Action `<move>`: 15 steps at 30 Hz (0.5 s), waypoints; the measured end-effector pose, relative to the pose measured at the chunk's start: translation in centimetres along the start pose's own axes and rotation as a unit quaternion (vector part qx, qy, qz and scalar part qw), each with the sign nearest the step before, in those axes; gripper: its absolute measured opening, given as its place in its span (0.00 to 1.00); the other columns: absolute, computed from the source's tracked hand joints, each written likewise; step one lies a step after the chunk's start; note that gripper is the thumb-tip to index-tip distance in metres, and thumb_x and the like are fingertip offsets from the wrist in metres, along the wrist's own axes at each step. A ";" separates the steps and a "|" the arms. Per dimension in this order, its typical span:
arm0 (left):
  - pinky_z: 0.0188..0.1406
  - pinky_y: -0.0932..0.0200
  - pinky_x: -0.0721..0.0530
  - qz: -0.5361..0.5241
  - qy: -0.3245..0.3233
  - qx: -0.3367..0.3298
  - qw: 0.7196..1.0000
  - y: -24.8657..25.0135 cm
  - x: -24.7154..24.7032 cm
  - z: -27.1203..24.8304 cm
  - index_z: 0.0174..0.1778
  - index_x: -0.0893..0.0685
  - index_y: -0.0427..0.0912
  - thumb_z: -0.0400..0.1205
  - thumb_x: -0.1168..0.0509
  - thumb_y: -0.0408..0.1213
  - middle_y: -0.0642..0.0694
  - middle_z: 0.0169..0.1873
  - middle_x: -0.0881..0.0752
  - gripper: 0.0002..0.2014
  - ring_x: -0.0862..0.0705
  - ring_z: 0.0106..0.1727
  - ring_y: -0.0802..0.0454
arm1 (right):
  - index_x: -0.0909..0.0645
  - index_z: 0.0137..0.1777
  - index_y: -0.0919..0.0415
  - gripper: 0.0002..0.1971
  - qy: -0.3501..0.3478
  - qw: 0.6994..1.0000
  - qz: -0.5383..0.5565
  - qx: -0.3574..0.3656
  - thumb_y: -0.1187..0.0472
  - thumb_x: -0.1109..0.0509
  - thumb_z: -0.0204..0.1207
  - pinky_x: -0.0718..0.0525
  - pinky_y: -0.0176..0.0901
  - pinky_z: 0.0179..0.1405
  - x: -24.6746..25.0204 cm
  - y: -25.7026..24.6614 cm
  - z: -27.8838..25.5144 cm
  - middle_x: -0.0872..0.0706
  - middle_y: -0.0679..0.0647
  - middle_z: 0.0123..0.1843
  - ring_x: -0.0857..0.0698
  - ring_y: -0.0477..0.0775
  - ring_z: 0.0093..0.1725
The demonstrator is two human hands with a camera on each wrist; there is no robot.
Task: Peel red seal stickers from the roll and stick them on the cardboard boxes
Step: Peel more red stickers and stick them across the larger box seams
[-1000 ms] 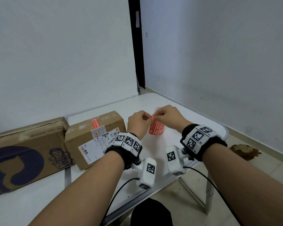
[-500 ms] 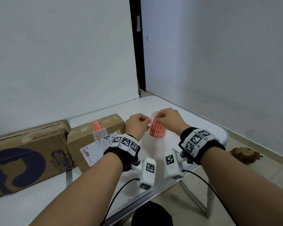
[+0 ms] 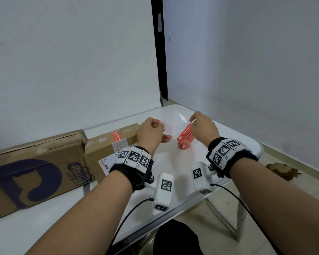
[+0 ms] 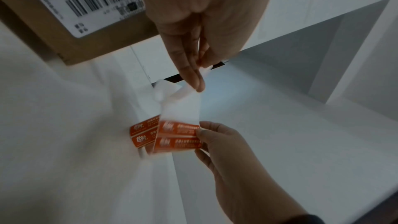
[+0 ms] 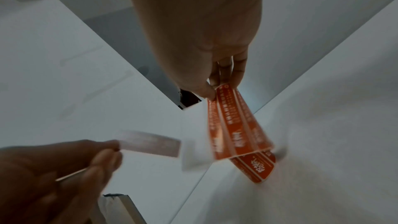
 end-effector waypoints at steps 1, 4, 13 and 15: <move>0.29 0.60 0.10 -0.003 0.011 -0.003 1.000 0.2 0.4 -0.2 0.51 0.24 0.37 0.85 0.41 0.34 0.43 0.40 0.19 0.04 0.13 0.23 0.50 | 0.23 0.62 0.59 0.18 0.003 1.000 -0.015 0.003 0.71 0.45 0.76 0.25 0.45 0.43 0.0 0.0 0.0 0.15 0.59 0.58 0.16 0.62 0.55; 0.28 0.60 0.11 -0.013 0.039 -0.024 0.999 1.0 1.9 -0.7 0.51 0.22 0.38 0.84 0.39 0.35 0.41 0.42 0.19 0.05 0.12 0.24 0.49 | 0.22 0.61 0.58 0.17 0.002 1.000 -0.030 0.010 0.70 0.45 0.76 0.24 0.45 0.44 -0.2 -0.3 -0.1 0.15 0.58 0.58 0.16 0.62 0.56; 0.41 0.50 0.08 0.104 0.051 -0.153 0.981 4.7 7.5 -1.8 0.48 0.15 0.46 0.79 0.30 0.42 0.46 0.48 0.14 0.06 0.10 0.28 0.51 | 0.13 0.48 0.62 0.07 -0.057 0.982 0.170 0.063 0.62 0.32 0.77 0.22 0.34 0.36 0.8 -4.7 0.1 0.13 0.53 0.45 0.17 0.48 0.42; 0.37 0.55 0.10 0.140 0.050 -0.189 0.971 5.7 8.6 -2.3 0.48 0.16 0.46 0.79 0.31 0.42 0.47 0.47 0.13 0.05 0.12 0.26 0.55 | 0.15 0.47 0.64 0.06 -0.157 0.942 0.297 0.010 0.61 0.31 0.78 0.24 0.29 0.23 0.5 -6.6 -0.4 0.15 0.52 0.38 0.18 0.43 0.31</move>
Point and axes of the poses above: each hand's wrist, its own z-axis towards the middle knuckle, its own x-axis out of the back of the hand, y = z × x, the point moved 3 cm from there along z, towards the middle knuckle
